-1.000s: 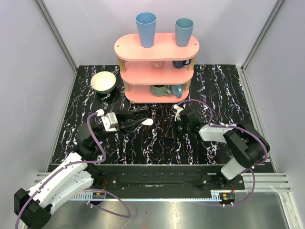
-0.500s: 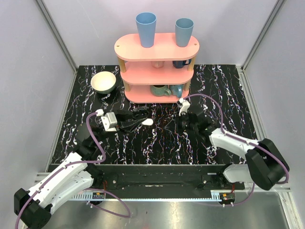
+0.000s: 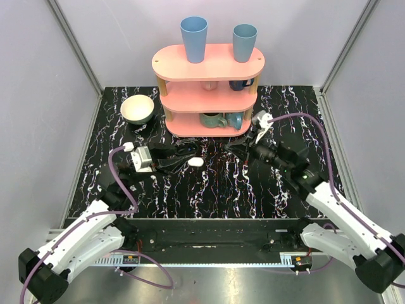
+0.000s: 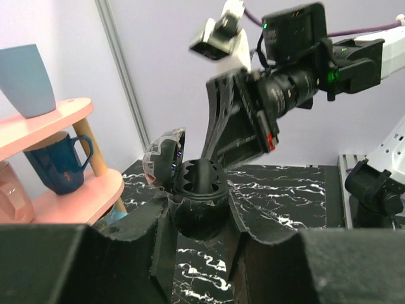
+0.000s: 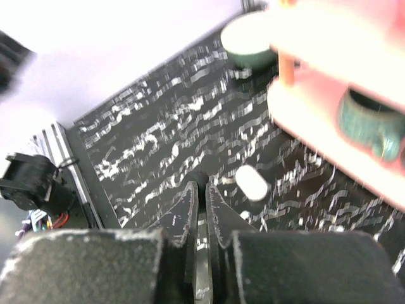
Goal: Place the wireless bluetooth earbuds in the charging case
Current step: Insert the right earbud into the right side groove of the charging case.
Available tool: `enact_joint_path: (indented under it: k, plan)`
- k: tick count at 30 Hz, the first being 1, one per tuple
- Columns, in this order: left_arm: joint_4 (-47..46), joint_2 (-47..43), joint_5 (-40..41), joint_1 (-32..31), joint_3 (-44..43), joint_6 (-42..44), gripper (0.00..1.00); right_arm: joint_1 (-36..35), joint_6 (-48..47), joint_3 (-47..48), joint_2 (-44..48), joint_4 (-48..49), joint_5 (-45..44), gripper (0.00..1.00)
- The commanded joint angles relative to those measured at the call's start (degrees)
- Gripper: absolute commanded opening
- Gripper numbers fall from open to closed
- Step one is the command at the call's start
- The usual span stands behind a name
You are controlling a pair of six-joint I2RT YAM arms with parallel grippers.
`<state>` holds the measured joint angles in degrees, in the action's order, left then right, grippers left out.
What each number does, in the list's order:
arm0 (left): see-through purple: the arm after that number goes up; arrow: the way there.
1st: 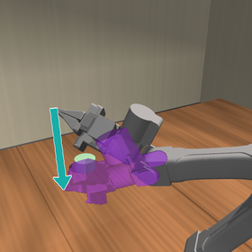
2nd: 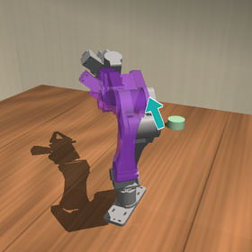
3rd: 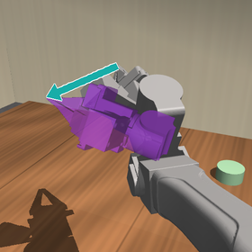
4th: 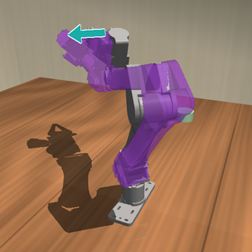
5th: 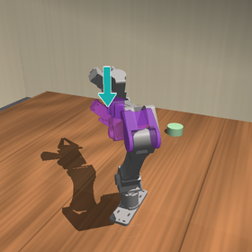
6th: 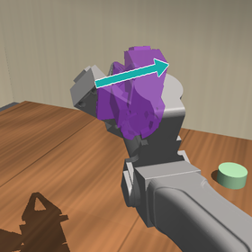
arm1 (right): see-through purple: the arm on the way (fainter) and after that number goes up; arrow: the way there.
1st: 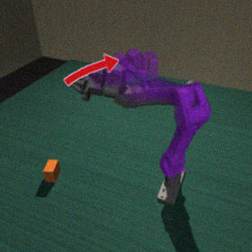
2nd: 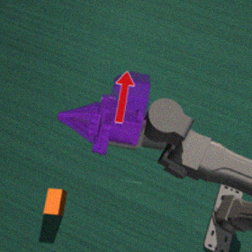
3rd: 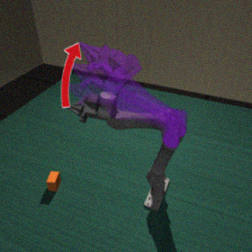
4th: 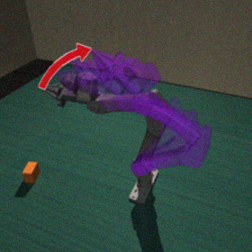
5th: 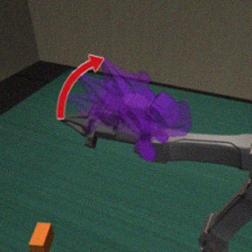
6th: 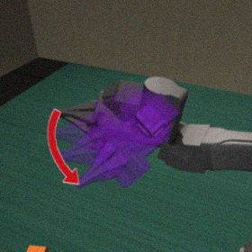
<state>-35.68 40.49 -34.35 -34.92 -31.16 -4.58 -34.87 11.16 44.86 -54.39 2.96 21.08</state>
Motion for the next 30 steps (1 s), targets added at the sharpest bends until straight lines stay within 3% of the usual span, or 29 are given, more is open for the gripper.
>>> enact_joint_path:
  k: [1, 8, 18, 30]
  plan:
    - [-9.2, 0.9, -2.8, 0.3, -1.9, -3.7, 0.0, -0.5, -8.5, 6.9, 3.9, -1.5, 5.6, 0.0]
    - [-14.9, 4.3, -6.1, 0.3, -2.7, -8.9, 0.0, -0.4, -10.9, 18.3, 0.4, -4.5, 18.3, 0.0]
    - [-17.7, 7.4, -8.1, 0.3, -3.6, -11.1, 0.0, -0.5, -7.2, 25.8, -3.0, -0.2, 32.6, 0.0]
    - [-19.1, 9.7, -9.9, 0.3, -5.4, -12.6, 0.0, -0.5, -4.9, 30.2, -6.2, -0.7, 38.5, 0.0]
